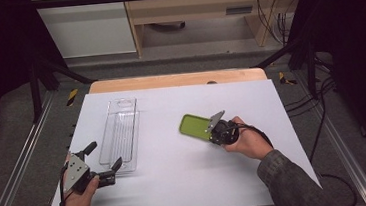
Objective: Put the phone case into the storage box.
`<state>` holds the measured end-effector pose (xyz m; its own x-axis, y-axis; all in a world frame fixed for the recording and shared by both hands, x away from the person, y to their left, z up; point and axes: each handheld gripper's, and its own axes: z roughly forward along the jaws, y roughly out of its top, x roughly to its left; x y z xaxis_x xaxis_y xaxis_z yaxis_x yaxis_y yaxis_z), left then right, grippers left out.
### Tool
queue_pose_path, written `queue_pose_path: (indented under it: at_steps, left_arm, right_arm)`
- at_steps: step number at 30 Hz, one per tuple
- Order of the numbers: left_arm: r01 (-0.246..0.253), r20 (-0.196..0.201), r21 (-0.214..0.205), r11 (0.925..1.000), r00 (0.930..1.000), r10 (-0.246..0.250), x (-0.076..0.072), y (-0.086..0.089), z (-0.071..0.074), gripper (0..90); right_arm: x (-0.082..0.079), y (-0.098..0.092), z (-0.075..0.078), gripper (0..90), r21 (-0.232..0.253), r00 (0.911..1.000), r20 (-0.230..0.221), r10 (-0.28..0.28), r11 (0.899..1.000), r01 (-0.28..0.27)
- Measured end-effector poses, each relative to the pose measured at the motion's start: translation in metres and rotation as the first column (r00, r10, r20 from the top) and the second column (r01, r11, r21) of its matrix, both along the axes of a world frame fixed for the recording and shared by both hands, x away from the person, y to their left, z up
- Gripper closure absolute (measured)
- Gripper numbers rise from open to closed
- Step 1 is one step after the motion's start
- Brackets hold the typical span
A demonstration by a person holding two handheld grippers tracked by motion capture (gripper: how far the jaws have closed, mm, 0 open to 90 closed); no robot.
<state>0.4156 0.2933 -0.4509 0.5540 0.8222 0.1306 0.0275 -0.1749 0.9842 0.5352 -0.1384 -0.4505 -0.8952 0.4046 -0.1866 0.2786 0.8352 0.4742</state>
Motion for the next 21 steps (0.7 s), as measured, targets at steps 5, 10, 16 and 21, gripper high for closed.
queue_pose_path:
  at_steps: [5, 10, 16, 21]
  left_arm:
    - [0.002, 0.001, 0.003, 1.0000, 1.0000, -0.002, 0.000, 0.000, 0.000, 0.9]
    - [0.002, 0.001, 0.003, 1.0000, 1.0000, -0.002, 0.000, 0.000, 0.000, 0.9]
    - [0.002, 0.000, 0.006, 1.0000, 1.0000, -0.002, 0.000, -0.001, 0.000, 0.9]
    - [0.001, 0.000, 0.006, 1.0000, 1.0000, -0.001, 0.000, -0.001, 0.000, 0.9]
  right_arm:
    - [-0.004, 0.002, 0.002, 87.9, -0.009, 0.9998, 0.015, 0.010, 1.000, -0.010]
    - [-0.010, 0.005, 0.006, 87.9, -0.016, 0.9988, 0.036, 0.034, 0.999, -0.034]
    - [-0.019, 0.008, 0.010, 87.9, -0.024, 0.9971, 0.053, 0.056, 0.998, -0.054]
    - [-0.024, 0.009, 0.013, 87.9, -0.030, 0.9951, 0.068, 0.072, 0.997, -0.070]
